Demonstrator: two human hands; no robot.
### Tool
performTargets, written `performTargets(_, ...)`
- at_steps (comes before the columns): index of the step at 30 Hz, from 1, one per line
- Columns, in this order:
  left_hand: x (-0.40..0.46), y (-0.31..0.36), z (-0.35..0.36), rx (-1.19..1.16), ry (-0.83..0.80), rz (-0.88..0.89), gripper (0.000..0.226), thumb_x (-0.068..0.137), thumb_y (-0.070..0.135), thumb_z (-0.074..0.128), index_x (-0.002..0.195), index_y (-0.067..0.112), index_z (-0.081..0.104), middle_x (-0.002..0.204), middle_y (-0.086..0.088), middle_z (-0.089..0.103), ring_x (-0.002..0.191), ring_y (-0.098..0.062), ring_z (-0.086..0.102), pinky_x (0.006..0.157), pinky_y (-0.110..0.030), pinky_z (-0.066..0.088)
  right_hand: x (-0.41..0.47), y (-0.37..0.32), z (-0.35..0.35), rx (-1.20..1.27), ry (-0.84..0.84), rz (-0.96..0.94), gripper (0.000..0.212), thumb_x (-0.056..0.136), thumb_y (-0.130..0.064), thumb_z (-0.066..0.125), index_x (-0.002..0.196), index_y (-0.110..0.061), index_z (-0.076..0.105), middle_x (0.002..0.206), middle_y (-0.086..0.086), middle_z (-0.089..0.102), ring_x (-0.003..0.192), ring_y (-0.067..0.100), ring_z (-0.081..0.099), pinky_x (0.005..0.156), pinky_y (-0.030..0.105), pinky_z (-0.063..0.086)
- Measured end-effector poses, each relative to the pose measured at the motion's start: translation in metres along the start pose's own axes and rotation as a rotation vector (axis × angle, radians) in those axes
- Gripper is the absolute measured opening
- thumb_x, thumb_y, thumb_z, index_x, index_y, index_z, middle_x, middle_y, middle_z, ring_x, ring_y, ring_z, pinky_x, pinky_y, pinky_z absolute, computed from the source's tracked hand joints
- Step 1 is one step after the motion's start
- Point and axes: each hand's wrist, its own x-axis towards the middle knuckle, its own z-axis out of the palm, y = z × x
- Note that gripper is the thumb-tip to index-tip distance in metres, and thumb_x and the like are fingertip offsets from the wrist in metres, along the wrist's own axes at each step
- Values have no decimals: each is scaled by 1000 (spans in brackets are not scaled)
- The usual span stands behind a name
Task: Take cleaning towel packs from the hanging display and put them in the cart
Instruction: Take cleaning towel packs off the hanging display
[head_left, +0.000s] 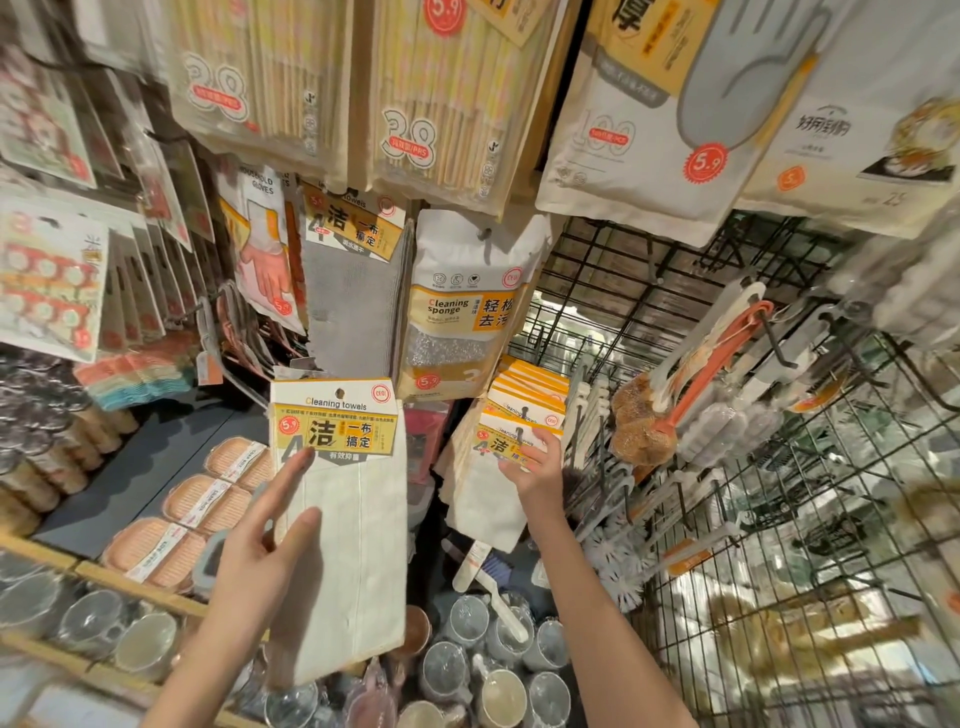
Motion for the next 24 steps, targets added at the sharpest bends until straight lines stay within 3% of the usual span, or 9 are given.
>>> performTargets(2,0,0,-1,-5,7,-3,56,91,9,57,126,51,42,131,36,39,107,36,30,104,-24,23,9,1,-1,23,-68,28,68,78,-1,72,135,-19,39,123,5,47,116,20,47,77,18,43)
performTargets(4,1,0,-2,-2,13,-9,56,91,10,57,126,52,42,132,35,39,116,25,33,105,-25,23,19,4,0,52,-97,68,72,75,1,74,133,-24,38,127,8,45,120,23,45,87,31,48)
performTargets(6,2,0,-2,10,12,-14,57,91,11,57,126,52,41,132,36,38,122,15,34,105,-26,22,28,6,1,72,-120,120,69,75,-1,75,126,-31,41,132,11,44,122,27,46,87,40,48)
performTargets(8,2,1,-1,15,3,-6,56,91,11,57,126,52,41,133,35,38,116,25,32,105,-26,22,33,5,4,82,-138,154,68,75,-1,75,123,-34,41,136,11,42,124,29,45,82,38,46)
performTargets(10,2,1,-1,4,-2,4,56,91,9,56,127,50,43,135,33,40,111,34,28,106,-23,22,39,5,6,105,-146,174,72,74,2,75,125,-35,39,140,8,40,127,29,44,90,42,48)
performTargets(12,1,1,0,-2,2,10,56,91,6,56,126,48,44,132,37,40,111,34,29,106,-20,22,43,4,7,107,-143,187,75,73,2,75,127,-37,39,143,6,38,129,28,43,98,45,46)
performTargets(16,2,0,2,16,-7,30,63,89,7,58,125,58,45,120,54,37,113,32,30,104,-18,23,45,-2,6,111,-157,195,77,73,4,75,129,-35,39,144,5,37,130,26,41,96,42,47)
performTargets(21,2,-1,4,26,-37,32,65,90,11,58,119,65,39,120,56,35,111,35,29,104,-24,26,25,-8,-2,82,-166,155,75,75,-4,76,131,-34,37,147,4,33,135,26,34,106,50,38)
performTargets(24,1,-2,9,0,-39,19,60,90,11,58,127,57,44,119,56,34,109,36,29,106,-27,27,6,-24,-8,63,-121,90,66,77,-7,75,129,-28,40,144,1,36,133,22,34,108,40,35)
